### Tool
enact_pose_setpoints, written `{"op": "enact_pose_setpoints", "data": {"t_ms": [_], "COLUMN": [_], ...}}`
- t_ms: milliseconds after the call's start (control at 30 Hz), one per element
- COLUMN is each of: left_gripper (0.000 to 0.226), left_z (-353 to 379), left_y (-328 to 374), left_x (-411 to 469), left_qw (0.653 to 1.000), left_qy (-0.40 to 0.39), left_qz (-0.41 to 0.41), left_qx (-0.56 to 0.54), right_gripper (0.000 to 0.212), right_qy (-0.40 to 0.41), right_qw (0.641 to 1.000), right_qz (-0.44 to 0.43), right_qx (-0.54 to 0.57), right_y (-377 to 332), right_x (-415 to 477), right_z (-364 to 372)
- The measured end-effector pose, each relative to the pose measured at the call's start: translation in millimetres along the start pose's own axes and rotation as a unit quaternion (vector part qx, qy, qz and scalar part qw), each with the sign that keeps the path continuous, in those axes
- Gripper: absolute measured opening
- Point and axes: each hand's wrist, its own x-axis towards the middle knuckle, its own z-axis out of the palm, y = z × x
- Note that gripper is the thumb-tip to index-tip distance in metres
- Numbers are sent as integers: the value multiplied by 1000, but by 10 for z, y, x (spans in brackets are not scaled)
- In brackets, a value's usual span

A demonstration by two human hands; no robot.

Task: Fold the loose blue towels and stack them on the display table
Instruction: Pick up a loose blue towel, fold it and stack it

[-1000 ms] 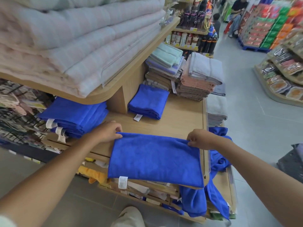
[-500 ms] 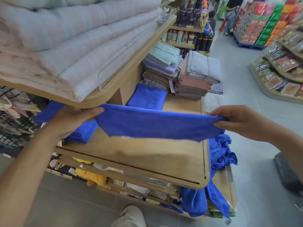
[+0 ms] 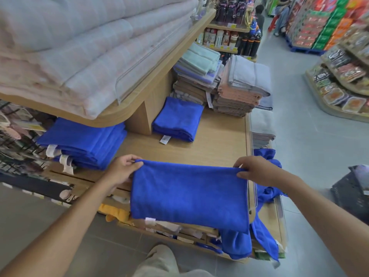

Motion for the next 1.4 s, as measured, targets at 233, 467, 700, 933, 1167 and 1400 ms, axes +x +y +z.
{"op": "enact_pose_setpoints", "data": {"t_ms": [233, 467, 700, 933, 1167, 1400], "left_gripper": [33, 51, 69, 71, 76, 79], "left_z": [33, 747, 1135, 1133, 1130, 1128], "left_y": [316, 234, -76, -140, -183, -194], "left_x": [446, 102, 103, 152, 169, 186], "left_qw": [981, 856, 774, 771, 773, 774], "left_qy": [102, -22, -31, -14, -3, -8], "left_qz": [86, 299, 226, 245, 253, 250], "left_qx": [144, 421, 591, 587, 581, 581], "right_gripper": [41, 56, 44, 43, 56, 35], "right_qy": [88, 114, 91, 125, 78, 102], "right_qw": [993, 978, 948, 837, 780, 807], "right_qz": [56, 145, 243, 262, 281, 228], "right_qx": [54, 97, 187, 464, 554, 535], "right_y": [-107, -357, -472, -414, -390, -360], "right_x": [418, 246, 258, 258, 206, 214], "right_z": [-212, 270, 451, 443, 425, 448]}}
